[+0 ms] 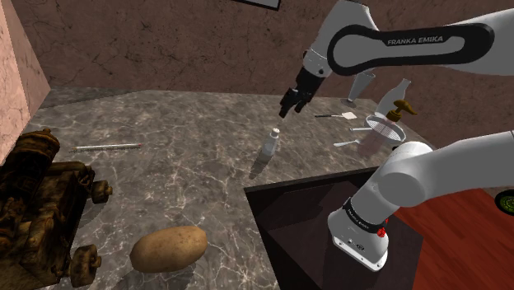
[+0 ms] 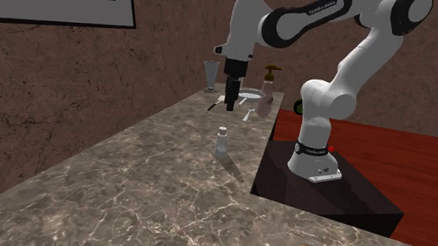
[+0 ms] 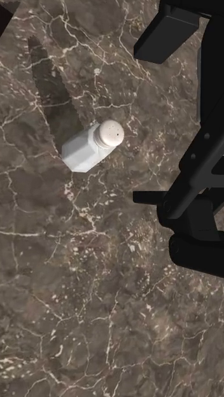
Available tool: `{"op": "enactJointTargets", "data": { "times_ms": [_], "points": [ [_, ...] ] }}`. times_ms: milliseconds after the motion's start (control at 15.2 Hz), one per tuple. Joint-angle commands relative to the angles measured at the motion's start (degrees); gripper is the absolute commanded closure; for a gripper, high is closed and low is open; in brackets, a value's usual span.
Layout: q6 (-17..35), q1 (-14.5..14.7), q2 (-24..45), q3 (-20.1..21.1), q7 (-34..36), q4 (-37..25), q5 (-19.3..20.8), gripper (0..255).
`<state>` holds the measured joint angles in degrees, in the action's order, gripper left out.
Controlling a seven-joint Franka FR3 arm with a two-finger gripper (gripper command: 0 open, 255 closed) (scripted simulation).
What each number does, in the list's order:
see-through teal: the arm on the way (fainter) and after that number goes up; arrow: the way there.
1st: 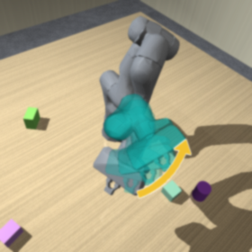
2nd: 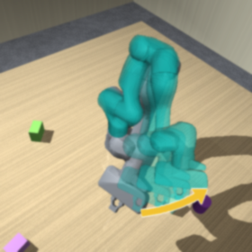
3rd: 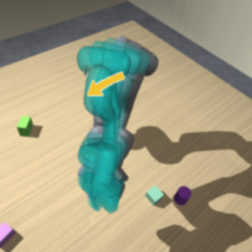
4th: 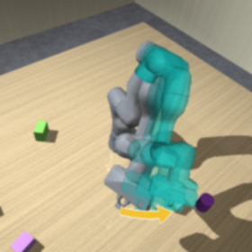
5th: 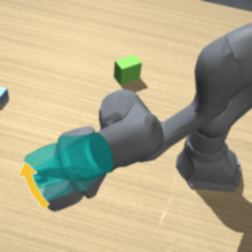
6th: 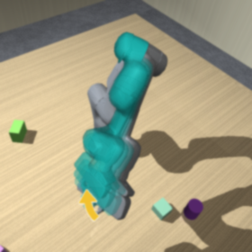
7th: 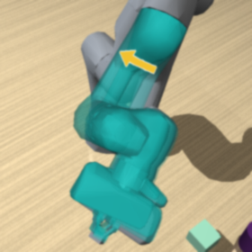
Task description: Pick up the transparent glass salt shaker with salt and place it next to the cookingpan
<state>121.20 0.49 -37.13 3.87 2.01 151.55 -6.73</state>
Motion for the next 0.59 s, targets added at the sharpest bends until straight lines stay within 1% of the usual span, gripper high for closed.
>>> {"op": "enactJointTargets", "data": {
  "times_ms": [0,132,528],
  "points": [
    [5.1,0.4,3.9,1.1,1.0,1.1,-0.6,0],
    [9.5,0.7,7.4,2.2,2.1,2.1,-1.1,0],
    [14.9,0.9,10.9,2.7,2.1,4.0,-1.5,0]
  ]
}}
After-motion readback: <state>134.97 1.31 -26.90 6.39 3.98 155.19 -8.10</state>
